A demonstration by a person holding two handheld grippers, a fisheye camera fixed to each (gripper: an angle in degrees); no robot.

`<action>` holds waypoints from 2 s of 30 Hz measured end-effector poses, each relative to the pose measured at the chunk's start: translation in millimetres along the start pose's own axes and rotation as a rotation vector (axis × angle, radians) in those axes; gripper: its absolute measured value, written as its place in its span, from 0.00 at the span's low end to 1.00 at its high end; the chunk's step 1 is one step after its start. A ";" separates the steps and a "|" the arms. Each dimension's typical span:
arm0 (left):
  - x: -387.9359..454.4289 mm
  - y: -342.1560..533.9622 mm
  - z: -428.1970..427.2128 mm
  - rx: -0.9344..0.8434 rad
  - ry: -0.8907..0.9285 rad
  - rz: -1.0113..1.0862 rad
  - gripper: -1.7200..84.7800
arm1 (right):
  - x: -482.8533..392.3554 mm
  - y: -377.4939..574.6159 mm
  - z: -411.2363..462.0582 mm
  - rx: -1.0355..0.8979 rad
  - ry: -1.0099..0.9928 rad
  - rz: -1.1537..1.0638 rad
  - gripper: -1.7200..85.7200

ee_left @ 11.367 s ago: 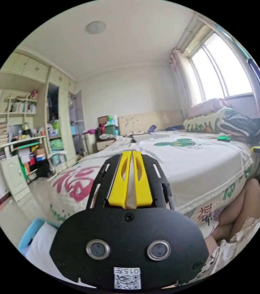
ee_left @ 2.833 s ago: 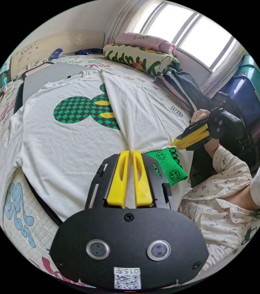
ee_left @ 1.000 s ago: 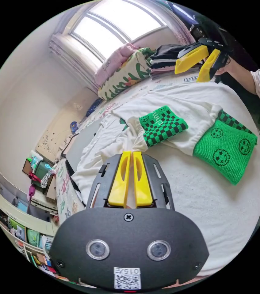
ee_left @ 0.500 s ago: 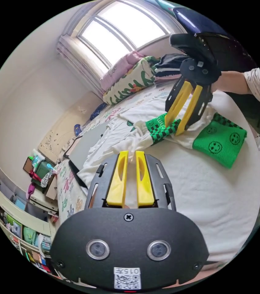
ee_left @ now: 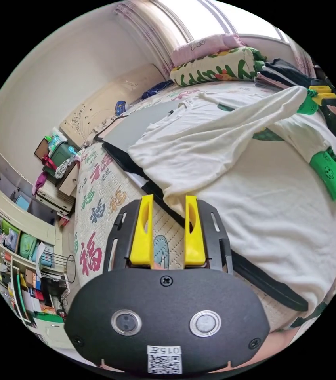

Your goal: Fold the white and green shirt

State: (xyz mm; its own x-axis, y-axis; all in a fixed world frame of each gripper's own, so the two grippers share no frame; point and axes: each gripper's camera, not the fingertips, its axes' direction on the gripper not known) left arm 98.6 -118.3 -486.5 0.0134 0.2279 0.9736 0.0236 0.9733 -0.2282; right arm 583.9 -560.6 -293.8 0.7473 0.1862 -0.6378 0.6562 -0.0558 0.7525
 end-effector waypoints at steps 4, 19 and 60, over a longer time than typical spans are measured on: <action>-9.5 2.5 7.2 0.008 -0.010 -0.025 0.12 | -12.1 15.7 -26.1 -0.002 0.057 -0.003 0.07; -34.5 -7.4 32.1 -0.007 -0.016 0.032 0.07 | -45.8 20.5 -120.1 -0.059 -0.137 -0.128 0.08; -147.9 -65.8 -54.9 0.130 -0.052 -0.007 0.08 | 41.8 -147.5 -88.9 -0.194 -0.235 0.312 0.02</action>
State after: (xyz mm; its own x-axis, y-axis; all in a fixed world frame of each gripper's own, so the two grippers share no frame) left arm 149.9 -217.5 -615.9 -0.0387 0.2189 0.9750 -0.1059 0.9693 -0.2218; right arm 509.1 -457.3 -416.8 0.9248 -0.0401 -0.3784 0.3805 0.1160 0.9175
